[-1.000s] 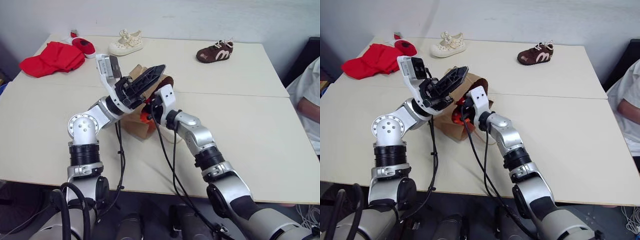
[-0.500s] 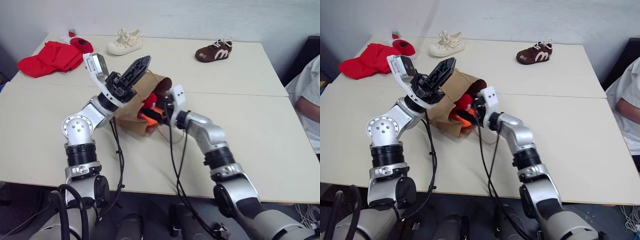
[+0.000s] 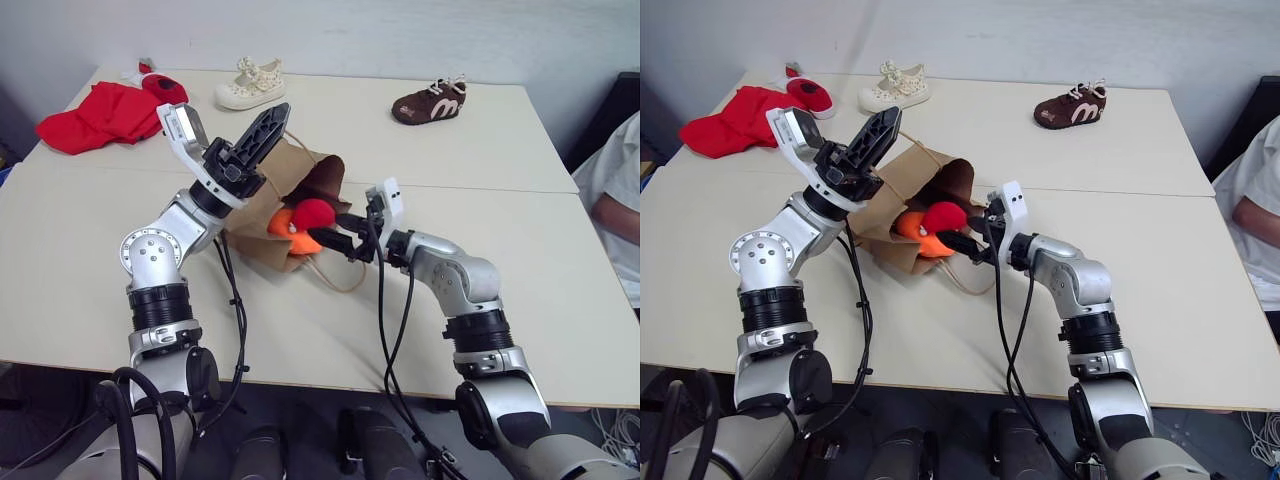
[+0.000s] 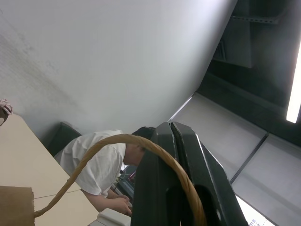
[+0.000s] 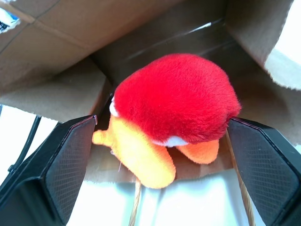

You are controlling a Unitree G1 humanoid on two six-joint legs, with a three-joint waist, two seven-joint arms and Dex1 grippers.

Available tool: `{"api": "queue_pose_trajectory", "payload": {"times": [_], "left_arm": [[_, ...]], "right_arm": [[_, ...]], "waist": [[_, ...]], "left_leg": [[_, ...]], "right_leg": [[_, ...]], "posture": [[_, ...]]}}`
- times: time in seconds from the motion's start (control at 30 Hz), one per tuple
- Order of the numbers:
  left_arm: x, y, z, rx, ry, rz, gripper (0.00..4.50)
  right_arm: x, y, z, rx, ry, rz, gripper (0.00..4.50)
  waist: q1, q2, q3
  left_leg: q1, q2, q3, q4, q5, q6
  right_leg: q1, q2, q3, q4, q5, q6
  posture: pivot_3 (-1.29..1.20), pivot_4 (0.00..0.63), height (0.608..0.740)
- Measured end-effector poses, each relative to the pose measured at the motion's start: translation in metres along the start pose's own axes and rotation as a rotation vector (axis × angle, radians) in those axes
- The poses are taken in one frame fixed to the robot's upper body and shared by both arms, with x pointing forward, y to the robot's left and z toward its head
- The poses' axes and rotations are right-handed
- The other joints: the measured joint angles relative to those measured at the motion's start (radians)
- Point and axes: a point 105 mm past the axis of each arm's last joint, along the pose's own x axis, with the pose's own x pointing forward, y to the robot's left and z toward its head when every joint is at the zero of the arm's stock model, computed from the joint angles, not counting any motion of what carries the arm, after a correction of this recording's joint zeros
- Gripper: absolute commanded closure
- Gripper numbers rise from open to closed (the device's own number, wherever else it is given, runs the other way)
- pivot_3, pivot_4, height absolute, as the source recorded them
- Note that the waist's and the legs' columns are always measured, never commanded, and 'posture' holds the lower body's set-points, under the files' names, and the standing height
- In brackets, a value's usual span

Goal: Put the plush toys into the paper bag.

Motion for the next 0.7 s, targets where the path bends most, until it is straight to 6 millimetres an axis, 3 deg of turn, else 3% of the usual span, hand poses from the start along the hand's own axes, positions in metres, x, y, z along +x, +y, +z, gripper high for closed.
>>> {"api": "queue_pose_trajectory", "payload": {"times": [0.2, 0.3, 0.43, 0.57, 0.7], "left_arm": [[0.004, 0.003, 0.001, -0.030, -0.009, 0.007, 4.50], [0.008, 0.001, 0.003, -0.046, -0.012, 0.003, 4.50], [0.004, 0.003, 0.008, -0.061, -0.020, 0.020, 4.50], [0.000, 0.006, 0.011, -0.082, -0.034, 0.037, 4.50], [0.003, 0.008, 0.014, -0.110, -0.047, 0.036, 4.50]], "right_arm": [[0.031, 0.006, 0.013, -0.043, -0.068, -0.003, 0.04], [0.033, 0.007, 0.020, -0.079, -0.093, -0.006, 0.04], [0.008, -0.005, 0.024, -0.099, -0.086, -0.046, 0.04], [-0.033, -0.019, 0.027, -0.047, -0.068, -0.065, 0.04], [-0.056, -0.022, 0.026, 0.049, -0.050, -0.064, 0.04]], "waist": [[-0.002, 0.000, 0.000], [0.000, 0.000, 0.000], [0.008, 0.000, 0.000], [0.006, 0.000, 0.000], [0.002, 0.000, 0.000]], "left_leg": [[-0.001, 0.000, 0.001, 0.000, 0.000, 0.000], [-0.002, 0.000, 0.001, 0.000, 0.000, 0.000], [-0.003, -0.001, 0.000, 0.000, 0.000, 0.000], [-0.003, -0.001, 0.000, 0.000, 0.000, 0.000], [-0.002, 0.000, 0.001, 0.000, 0.001, 0.000]], "right_leg": [[-0.002, 0.000, 0.001, 0.001, 0.000, 0.000], [-0.002, 0.000, 0.001, 0.000, 0.000, 0.000], [-0.002, -0.001, 0.000, 0.000, 0.000, 0.000], [-0.002, -0.001, 0.000, 0.000, 0.000, 0.000], [-0.003, 0.000, 0.001, 0.001, 0.000, 0.000]], "posture": [[0.00, 0.150, 0.740], [0.00, 0.150, 0.740], [0.00, 0.150, 0.740], [0.00, 0.150, 0.740], [0.00, 0.150, 0.740]]}}
